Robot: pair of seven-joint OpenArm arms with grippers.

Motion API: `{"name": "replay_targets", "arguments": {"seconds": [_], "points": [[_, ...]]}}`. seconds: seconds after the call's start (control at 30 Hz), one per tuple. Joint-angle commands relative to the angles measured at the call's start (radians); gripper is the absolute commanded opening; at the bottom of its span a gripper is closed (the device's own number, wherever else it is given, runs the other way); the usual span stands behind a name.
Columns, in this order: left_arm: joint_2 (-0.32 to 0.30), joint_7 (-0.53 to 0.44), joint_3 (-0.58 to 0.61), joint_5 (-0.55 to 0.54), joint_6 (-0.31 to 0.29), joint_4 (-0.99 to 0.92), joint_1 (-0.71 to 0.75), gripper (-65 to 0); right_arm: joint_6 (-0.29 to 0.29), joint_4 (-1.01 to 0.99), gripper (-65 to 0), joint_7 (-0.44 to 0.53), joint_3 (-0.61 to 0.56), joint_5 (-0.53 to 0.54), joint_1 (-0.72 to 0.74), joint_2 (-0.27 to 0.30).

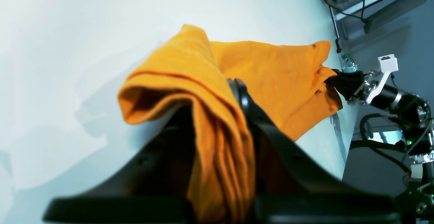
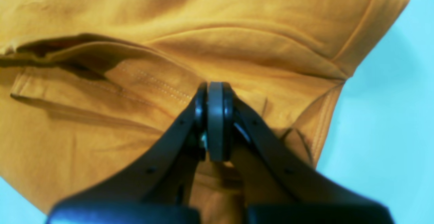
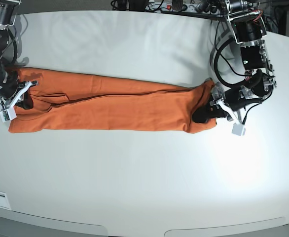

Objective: Fold the T-shirt properly
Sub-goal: 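Grasp the end of the folded strip with the left gripper, then fold the strip end with the left gripper toward the right gripper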

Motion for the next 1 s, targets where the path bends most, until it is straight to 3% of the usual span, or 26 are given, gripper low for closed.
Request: {"name": "replay_targets", "arguments": {"seconds": [0.0, 0.37, 0.53, 0.77, 0.97], "points": [[-0.006, 0.028, 0.005, -0.019, 0.017, 0.000, -0.011, -65.0, 0.002, 0.012, -65.0, 0.000, 0.008, -0.004, 0.001, 0.017], [-0.059, 0.184, 0.005, -0.298, -0.089, 0.050, -0.030, -65.0, 0.003, 0.012, -65.0, 0.002, 0.008, -0.008, -0.005, 0.007], [-0.087, 0.184, 0.005, -0.345, -0.089, 0.050, -0.031, -65.0, 0.003, 0.012, -65.0, 0.002, 0.008, -0.007, -0.005, 0.007], [-0.079, 0.184, 0.005, -0.385, -0.107, 0.050, -0.074, -65.0, 0.002, 0.012, -65.0, -0.006, 0.008, -0.004, -0.006, 0.007], [-0.020, 0.162, 0.011, -0.311, -0.106, 0.049, -0.113, -65.0, -0.004, 0.012, -65.0, -0.005, 0.008, -0.005, -0.022, 0.001]]}}
